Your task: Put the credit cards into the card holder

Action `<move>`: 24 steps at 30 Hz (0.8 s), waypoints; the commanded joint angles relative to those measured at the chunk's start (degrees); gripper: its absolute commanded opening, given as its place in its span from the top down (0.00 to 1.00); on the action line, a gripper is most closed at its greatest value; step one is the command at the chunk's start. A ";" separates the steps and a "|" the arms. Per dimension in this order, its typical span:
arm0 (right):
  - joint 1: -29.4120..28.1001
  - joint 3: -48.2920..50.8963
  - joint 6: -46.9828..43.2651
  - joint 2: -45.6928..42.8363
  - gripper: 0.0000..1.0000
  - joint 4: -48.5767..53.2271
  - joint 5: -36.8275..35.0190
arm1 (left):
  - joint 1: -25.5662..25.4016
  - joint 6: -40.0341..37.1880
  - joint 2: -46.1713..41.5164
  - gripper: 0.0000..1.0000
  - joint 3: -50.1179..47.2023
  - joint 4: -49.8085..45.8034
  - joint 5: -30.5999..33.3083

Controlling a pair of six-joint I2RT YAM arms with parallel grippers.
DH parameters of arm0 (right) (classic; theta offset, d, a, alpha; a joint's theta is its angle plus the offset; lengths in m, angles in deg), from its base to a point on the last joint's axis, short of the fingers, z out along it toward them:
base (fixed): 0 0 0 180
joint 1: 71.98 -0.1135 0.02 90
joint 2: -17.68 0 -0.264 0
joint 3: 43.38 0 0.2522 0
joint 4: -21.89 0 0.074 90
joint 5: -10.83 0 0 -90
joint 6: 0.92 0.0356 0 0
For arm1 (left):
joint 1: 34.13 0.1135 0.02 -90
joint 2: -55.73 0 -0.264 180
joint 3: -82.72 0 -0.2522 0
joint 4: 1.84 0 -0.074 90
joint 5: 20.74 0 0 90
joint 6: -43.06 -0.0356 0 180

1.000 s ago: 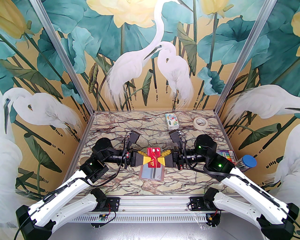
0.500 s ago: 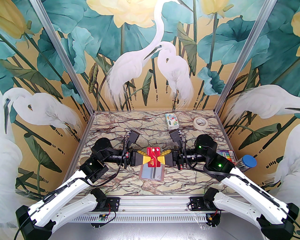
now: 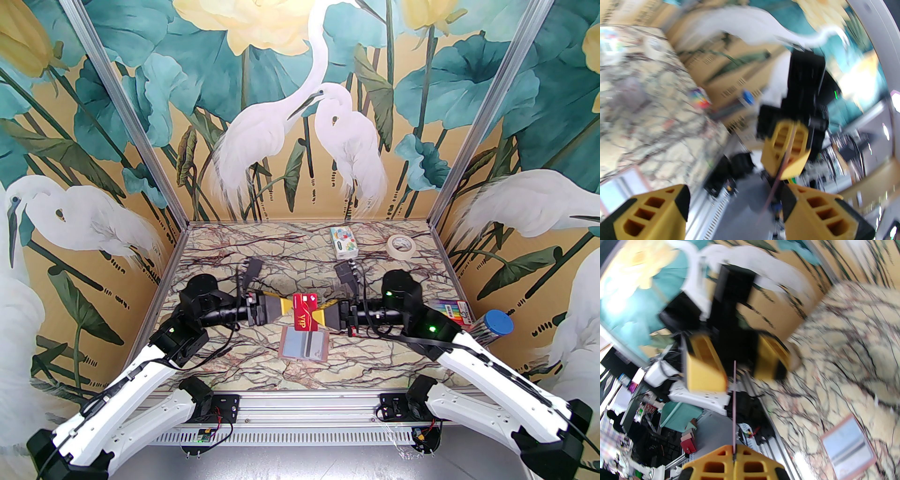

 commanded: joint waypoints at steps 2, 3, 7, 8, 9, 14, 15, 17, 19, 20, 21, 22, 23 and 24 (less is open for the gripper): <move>-0.21 4.49 5.27 3.42 1.00 2.82 -7.42 | 1.90 -0.68 0.92 0.36 -4.46 -8.05 4.02; -0.22 5.64 6.63 4.18 1.00 2.30 -8.40 | 1.91 -1.16 1.70 0.39 -5.88 -7.66 3.65; -0.22 10.00 11.56 6.82 1.00 0.40 -13.44 | 1.81 -1.03 6.76 0.48 -11.95 -1.47 -0.14; -0.25 11.00 12.52 7.46 1.00 -0.16 -14.52 | 1.80 -0.60 7.61 0.48 -13.42 0.79 -1.13; -0.27 12.13 13.67 8.27 1.00 -0.90 -15.44 | 1.81 -0.13 8.36 0.49 -15.03 2.93 -1.37; -0.48 17.11 18.60 11.80 1.00 -6.96 -16.98 | 1.80 -0.65 14.99 0.60 -18.86 6.87 0.92; -0.55 17.67 19.14 12.33 1.00 -8.02 -17.19 | 1.73 -0.50 16.82 0.62 -19.16 7.86 0.87; -0.94 18.34 20.21 13.87 1.00 -9.83 -17.32 | 1.42 -0.21 20.54 0.65 -19.61 9.86 1.26; -1.56 18.36 20.50 15.19 1.00 -10.79 -17.79 | 1.17 -0.56 23.27 0.66 -19.76 11.14 1.66; -1.85 18.33 20.58 15.85 1.00 -10.92 -18.28 | 1.06 -0.65 24.46 0.68 -19.98 11.85 1.74; -2.02 18.44 20.75 16.38 1.00 -11.07 -18.56 | 1.03 -0.65 25.33 0.70 -20.12 12.59 1.77; -2.20 18.66 20.93 16.96 1.00 -11.52 -18.65 | 0.94 -0.65 26.24 0.70 -20.22 13.28 1.87; -2.24 18.94 21.11 17.38 1.00 -11.96 -18.73 | 0.79 -0.74 27.12 0.72 -20.26 13.70 2.14; -2.24 19.21 21.29 17.68 1.00 -12.46 -18.83 | 0.74 -0.82 27.83 0.73 -20.29 14.18 2.27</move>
